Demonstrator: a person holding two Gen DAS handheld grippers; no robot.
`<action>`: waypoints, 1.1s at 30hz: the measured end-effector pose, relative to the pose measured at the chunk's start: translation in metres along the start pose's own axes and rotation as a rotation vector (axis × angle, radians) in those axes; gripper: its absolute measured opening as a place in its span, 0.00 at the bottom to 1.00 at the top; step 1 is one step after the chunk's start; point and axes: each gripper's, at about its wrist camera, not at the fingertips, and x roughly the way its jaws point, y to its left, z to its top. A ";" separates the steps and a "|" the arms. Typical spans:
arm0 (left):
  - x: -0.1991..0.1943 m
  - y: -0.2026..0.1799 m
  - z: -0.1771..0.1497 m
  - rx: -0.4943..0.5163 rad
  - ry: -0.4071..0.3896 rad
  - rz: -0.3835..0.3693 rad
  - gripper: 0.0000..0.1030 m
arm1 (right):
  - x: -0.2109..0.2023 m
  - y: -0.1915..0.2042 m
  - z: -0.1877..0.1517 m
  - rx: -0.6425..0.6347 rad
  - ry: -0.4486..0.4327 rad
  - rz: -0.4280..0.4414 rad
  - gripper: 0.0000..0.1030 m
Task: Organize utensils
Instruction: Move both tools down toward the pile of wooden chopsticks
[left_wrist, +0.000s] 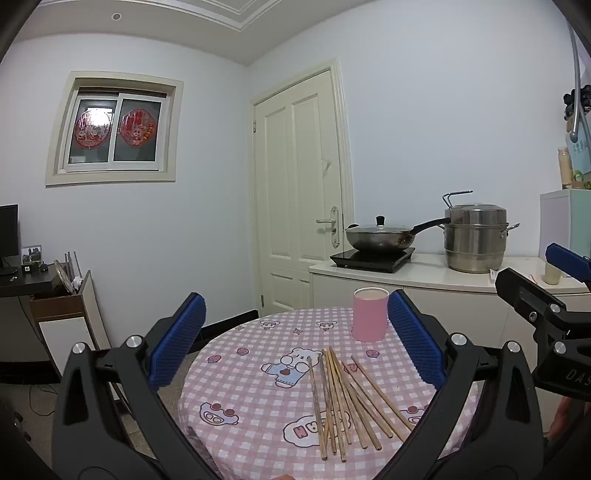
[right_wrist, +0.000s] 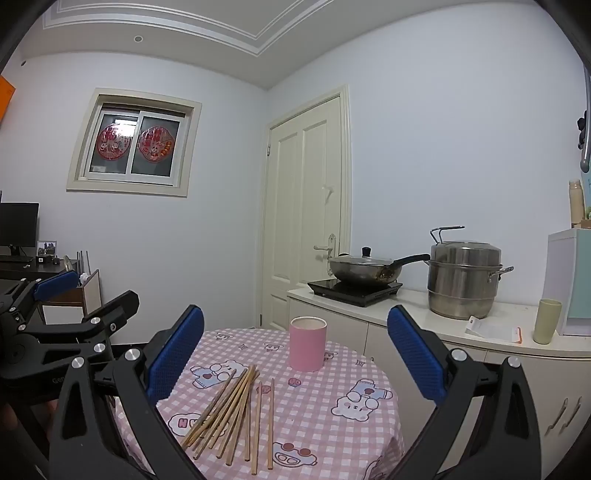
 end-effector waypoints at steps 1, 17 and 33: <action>0.000 0.000 0.000 0.000 0.003 0.000 0.94 | 0.000 0.000 0.000 0.000 0.000 0.000 0.93; -0.002 0.001 0.000 -0.001 0.005 -0.002 0.94 | 0.001 0.000 -0.001 -0.002 0.001 0.000 0.93; -0.001 0.003 -0.005 0.002 0.013 -0.003 0.94 | 0.001 0.007 -0.005 0.001 0.002 0.005 0.93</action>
